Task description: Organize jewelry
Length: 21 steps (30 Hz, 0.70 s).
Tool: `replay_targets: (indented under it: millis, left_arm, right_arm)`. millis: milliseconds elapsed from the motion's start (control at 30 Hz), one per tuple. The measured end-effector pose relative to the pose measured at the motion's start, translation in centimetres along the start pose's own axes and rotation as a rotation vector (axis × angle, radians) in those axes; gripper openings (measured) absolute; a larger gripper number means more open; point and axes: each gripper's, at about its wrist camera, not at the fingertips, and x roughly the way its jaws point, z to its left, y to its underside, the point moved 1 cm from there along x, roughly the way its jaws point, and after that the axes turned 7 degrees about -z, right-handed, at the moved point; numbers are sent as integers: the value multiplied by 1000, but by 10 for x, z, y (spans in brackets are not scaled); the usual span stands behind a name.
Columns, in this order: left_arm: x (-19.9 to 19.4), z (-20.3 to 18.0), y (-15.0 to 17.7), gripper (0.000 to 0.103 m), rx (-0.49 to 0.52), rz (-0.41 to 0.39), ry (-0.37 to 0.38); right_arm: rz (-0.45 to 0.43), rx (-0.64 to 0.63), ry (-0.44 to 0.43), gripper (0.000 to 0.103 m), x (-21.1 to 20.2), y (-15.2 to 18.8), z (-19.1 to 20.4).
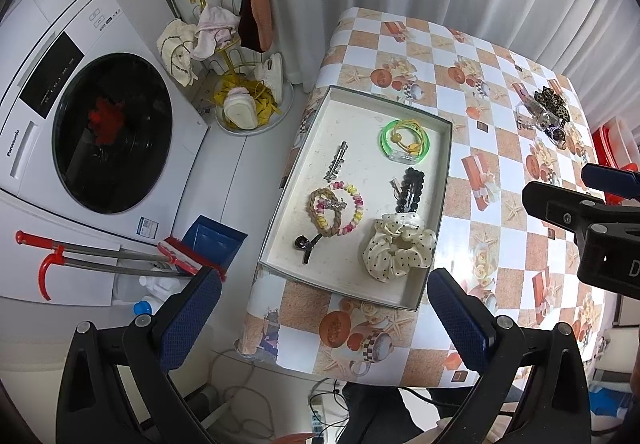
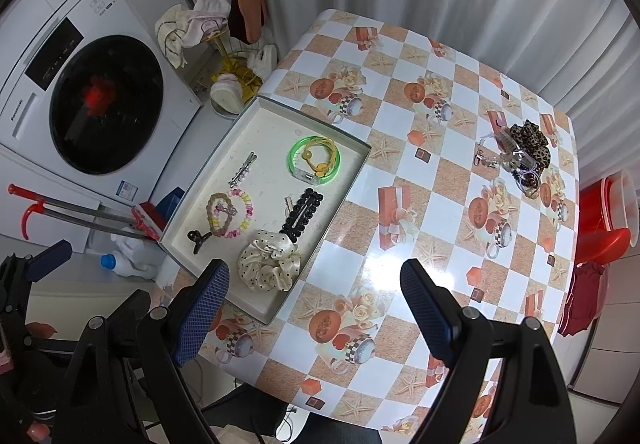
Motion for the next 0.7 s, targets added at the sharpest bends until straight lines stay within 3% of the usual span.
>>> replay_targets:
  millis: [700]
  left_arm:
    - [1, -2, 0, 103, 2, 3, -1]
  right_arm:
    - [3, -1, 1, 89, 1, -1, 0]
